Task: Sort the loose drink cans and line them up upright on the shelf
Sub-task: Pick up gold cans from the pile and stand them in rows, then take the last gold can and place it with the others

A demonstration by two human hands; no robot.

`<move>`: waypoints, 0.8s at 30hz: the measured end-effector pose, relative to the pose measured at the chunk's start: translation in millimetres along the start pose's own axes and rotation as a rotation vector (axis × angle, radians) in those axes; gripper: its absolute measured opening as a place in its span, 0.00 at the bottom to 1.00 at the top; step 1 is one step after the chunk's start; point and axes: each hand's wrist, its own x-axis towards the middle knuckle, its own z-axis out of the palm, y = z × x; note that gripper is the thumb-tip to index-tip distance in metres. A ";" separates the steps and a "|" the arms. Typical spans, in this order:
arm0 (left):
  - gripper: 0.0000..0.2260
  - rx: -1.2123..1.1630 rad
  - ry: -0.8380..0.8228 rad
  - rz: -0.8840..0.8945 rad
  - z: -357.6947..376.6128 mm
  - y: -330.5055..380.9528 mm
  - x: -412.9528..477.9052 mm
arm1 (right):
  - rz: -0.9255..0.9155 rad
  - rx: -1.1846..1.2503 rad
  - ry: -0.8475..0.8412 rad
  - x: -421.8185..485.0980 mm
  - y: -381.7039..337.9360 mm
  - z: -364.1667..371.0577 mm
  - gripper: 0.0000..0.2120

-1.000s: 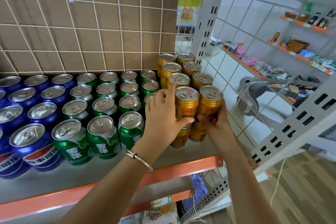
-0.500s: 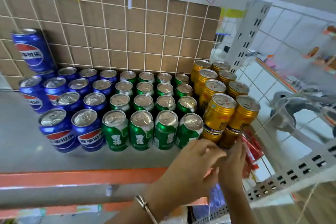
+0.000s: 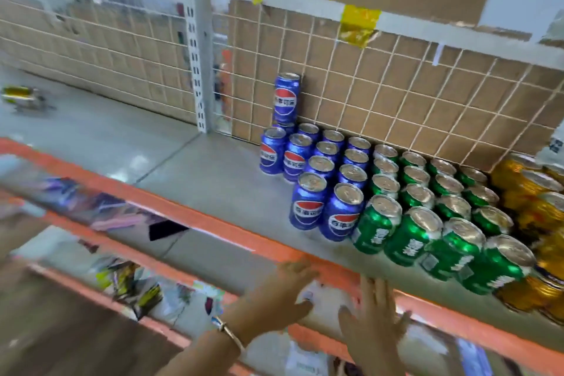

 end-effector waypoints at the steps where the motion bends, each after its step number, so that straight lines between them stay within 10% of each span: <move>1: 0.25 0.028 0.012 -0.076 -11.7 -16.0 -17.1 | -0.061 0.009 0.042 -5.5 -25.2 2.2 0.38; 12: 0.27 -0.114 0.216 -0.644 -121.4 -137.9 -184.8 | -0.591 -0.063 -0.257 -36.5 -305.5 32.6 0.52; 16: 0.24 -0.246 0.340 -0.674 -152.5 -157.7 -207.6 | -0.755 0.028 -0.314 -40.0 -369.4 47.0 0.30; 24: 0.19 -0.328 0.535 -0.786 -202.1 -235.9 -206.5 | -0.842 0.317 -0.348 5.9 -471.5 68.8 0.18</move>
